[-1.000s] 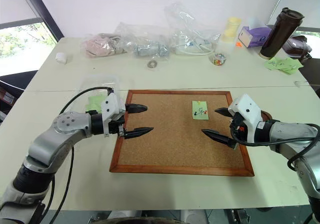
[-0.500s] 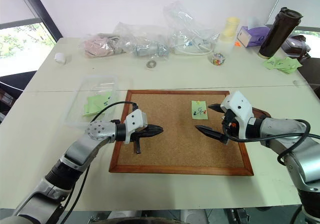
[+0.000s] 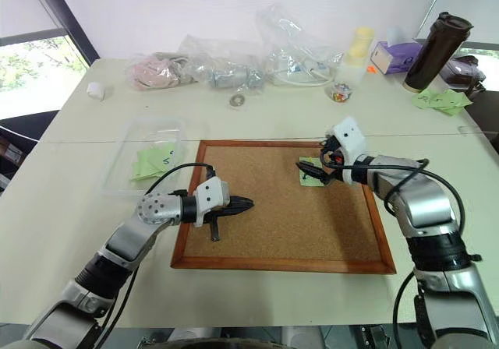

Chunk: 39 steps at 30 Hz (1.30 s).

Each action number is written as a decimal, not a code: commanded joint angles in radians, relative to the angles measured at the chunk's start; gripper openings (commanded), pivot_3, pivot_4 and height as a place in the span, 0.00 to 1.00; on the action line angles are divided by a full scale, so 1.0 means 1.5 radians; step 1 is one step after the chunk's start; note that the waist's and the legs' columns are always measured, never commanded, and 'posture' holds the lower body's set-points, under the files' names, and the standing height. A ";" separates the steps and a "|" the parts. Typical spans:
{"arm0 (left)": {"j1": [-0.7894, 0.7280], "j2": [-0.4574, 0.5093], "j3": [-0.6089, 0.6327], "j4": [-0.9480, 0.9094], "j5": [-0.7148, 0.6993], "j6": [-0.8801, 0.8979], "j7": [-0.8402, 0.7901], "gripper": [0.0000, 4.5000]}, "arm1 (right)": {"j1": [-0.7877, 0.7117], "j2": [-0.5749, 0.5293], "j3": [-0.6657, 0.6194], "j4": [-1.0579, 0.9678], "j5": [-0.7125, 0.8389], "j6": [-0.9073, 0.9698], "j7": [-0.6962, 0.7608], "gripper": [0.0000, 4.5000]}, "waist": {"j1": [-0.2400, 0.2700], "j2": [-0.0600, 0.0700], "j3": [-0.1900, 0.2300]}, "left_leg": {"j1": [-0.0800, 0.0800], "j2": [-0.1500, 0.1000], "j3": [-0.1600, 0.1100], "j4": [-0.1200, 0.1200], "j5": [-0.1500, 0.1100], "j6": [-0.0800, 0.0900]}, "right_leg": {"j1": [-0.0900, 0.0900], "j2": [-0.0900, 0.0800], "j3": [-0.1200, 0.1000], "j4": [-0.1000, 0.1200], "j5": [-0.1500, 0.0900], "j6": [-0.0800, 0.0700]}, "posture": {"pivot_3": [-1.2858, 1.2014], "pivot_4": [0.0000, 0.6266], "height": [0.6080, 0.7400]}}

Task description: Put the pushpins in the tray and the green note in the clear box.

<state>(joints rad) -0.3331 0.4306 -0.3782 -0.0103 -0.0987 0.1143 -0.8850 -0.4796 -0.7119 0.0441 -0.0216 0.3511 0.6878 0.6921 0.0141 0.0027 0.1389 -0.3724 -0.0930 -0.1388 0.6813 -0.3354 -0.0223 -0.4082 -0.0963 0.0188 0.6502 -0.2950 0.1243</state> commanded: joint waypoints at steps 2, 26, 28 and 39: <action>0.016 0.003 -0.008 0.021 0.025 0.010 0.006 0.01 | -0.038 0.013 0.009 0.043 -0.033 -0.025 0.004 1.00 | -0.001 0.000 0.000 | 0.000 0.000 0.000 0.000 0.000 0.000 | 0.000 0.000 0.000 0.000 0.000 0.000 | 0.52 0.24 1.00; 0.029 0.000 -0.003 0.015 0.035 0.009 0.028 0.00 | -0.069 0.041 0.031 0.131 -0.101 -0.014 0.024 0.01 | -0.001 0.000 0.000 | 0.000 0.000 0.000 0.000 0.000 0.000 | 0.000 0.000 0.000 0.000 0.000 0.000 | 0.52 0.24 1.00; 0.030 0.000 -0.005 0.013 0.036 0.008 0.028 0.00 | -0.063 0.032 0.027 0.111 -0.099 -0.004 0.030 0.01 | -0.001 0.000 0.000 | 0.000 0.000 0.000 0.000 0.000 0.000 | 0.000 0.000 0.000 0.000 0.000 0.000 | 0.52 0.24 1.00; 0.027 -0.001 -0.011 0.012 0.037 0.009 0.025 0.00 | -0.052 0.012 -0.071 -0.007 -0.039 0.071 0.015 0.01 | -0.001 0.001 0.000 | 0.000 0.000 0.000 0.000 0.000 0.000 | 0.000 0.000 0.000 0.000 0.000 0.000 | 0.52 0.24 1.00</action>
<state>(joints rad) -0.3086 0.4199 -0.3819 -0.0312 -0.0753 0.1013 -0.8489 -0.5313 -0.6624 0.0227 0.0578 0.2580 0.7728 0.7297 0.0122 0.0038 0.1385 -0.3730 -0.0936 -0.1390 0.6818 -0.3354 -0.0224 -0.4089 -0.0967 0.0190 0.6505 -0.2950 0.1242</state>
